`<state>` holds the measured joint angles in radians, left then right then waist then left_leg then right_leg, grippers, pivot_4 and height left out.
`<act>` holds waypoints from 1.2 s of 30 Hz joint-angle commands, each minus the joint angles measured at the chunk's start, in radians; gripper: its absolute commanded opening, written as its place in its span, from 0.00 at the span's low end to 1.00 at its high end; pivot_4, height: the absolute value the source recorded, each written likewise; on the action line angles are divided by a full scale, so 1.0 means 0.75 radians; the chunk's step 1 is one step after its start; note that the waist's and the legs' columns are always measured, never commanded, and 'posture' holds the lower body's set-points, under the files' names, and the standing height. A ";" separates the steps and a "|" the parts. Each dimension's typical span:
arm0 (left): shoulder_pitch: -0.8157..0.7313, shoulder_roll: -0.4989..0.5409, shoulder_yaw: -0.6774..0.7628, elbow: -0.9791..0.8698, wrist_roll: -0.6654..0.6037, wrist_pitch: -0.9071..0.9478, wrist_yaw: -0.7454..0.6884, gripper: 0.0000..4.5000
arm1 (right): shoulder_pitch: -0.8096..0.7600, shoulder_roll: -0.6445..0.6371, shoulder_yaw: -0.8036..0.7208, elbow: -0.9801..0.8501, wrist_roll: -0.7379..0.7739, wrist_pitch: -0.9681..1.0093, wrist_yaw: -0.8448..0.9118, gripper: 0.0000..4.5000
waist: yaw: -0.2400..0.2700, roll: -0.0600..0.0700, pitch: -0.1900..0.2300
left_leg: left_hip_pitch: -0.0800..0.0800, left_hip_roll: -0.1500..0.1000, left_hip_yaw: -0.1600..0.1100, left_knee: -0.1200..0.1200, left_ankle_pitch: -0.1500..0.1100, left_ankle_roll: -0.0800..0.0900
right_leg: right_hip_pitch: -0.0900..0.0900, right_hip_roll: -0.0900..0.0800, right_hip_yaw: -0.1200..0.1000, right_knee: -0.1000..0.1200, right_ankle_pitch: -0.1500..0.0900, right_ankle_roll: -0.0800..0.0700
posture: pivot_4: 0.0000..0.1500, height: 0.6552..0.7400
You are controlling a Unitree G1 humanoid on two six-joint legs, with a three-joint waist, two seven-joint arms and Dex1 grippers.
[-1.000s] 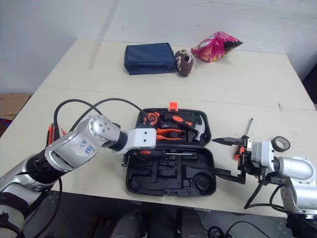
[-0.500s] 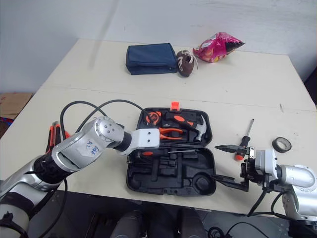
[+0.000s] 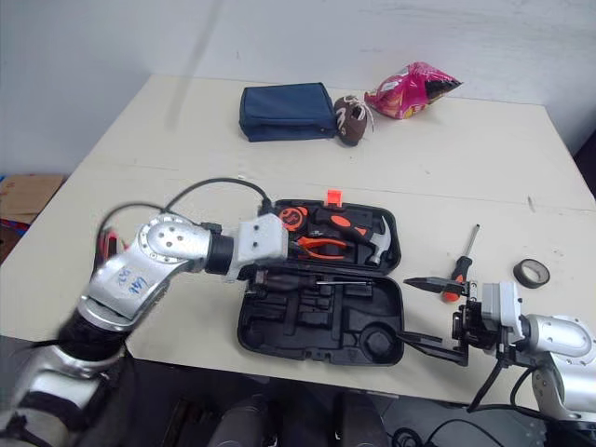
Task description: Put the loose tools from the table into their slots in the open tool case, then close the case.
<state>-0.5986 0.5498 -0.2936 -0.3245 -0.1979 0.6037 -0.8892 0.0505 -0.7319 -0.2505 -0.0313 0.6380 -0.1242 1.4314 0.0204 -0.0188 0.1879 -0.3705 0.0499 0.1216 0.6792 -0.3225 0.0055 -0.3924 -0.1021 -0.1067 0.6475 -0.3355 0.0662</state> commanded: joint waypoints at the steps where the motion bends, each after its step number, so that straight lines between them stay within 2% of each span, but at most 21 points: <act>1: 0.034 -0.037 0.085 0.043 -0.028 -0.145 0.025 0.15 | -0.001 -0.020 -0.059 -0.060 0.020 0.021 -0.035 1.00 | 0.000 0.000 0.000 | 0.000 0.000 0.000 0.000 0.000 0.000 | 0.000 0.000 0.000 0.000 0.000 0.000 | 1.00 1.00; 2: 0.067 -0.052 0.084 0.065 -0.043 -0.190 0.007 0.04 | -0.003 -0.022 -0.063 -0.065 0.013 0.022 -0.050 1.00 | 0.001 0.000 0.000 | 0.000 -0.001 0.000 0.000 0.000 0.000 | 0.000 0.000 0.000 0.000 0.000 0.000 | 1.00 1.00; 3: 0.087 -0.065 0.085 0.083 -0.052 -0.219 -0.007 0.02 | -0.007 -0.023 -0.065 -0.066 0.008 0.024 -0.061 1.00 | 0.002 0.000 0.000 | 0.000 -0.001 0.000 0.000 0.000 0.001 | 0.000 -0.001 0.000 0.000 0.000 0.000 | 1.00 1.00; 12: 0.155 -0.124 0.015 0.232 -0.006 -0.340 -0.028 0.02 | 0.003 -0.012 -0.082 -0.050 -0.020 0.017 -0.107 1.00 | 0.003 0.000 0.000 | 0.000 -0.001 0.001 0.000 -0.001 0.001 | 0.001 0.000 0.000 0.000 0.000 0.000 | 1.00 1.00; 15: 0.166 -0.118 -0.026 0.273 0.056 -0.402 -0.026 0.02 | 0.014 -0.003 -0.086 -0.051 -0.019 0.018 -0.118 1.00 | 0.002 0.000 0.000 | 0.000 -0.001 0.001 0.000 -0.001 0.001 | 0.000 0.000 0.000 0.000 0.000 0.000 | 1.00 1.00; 22: 0.133 -0.149 -0.071 0.334 0.109 -0.367 -0.020 0.02 | 0.029 0.001 -0.080 -0.075 -0.014 0.036 -0.150 1.00 | 0.004 0.000 0.000 | 0.001 -0.001 0.001 0.001 -0.001 0.002 | 0.001 -0.001 0.000 0.000 0.000 0.000 | 1.00 1.00; 25: 0.099 -0.173 -0.101 0.389 0.163 -0.371 0.006 0.02 | 0.050 0.001 -0.066 -0.166 -0.014 0.081 -0.208 1.00 | 0.005 0.001 0.000 | 0.001 -0.001 0.001 0.001 -0.002 0.002 | 0.001 -0.001 0.000 0.000 0.000 0.001 | 1.00 1.00; 36: -0.028 -0.199 -0.257 0.401 0.248 -0.085 -0.031 0.02 | 0.049 0.001 -0.071 -0.266 -0.010 0.167 -0.299 1.00 | 0.007 0.001 -0.001 | 0.001 -0.004 0.001 0.003 -0.003 0.005 | 0.003 0.000 -0.001 -0.001 0.002 0.003 | 1.00 1.00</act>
<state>-0.6346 0.4035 -0.4337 -0.0508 -0.0445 0.4803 -0.9065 0.0878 -0.7312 -0.2821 -0.1997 0.6152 -0.0008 1.2188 0.0258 -0.0181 0.1871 -0.3696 0.0471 0.1222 0.6815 -0.3249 0.0091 -0.3897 -0.1016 -0.1071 0.6467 -0.3340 0.0691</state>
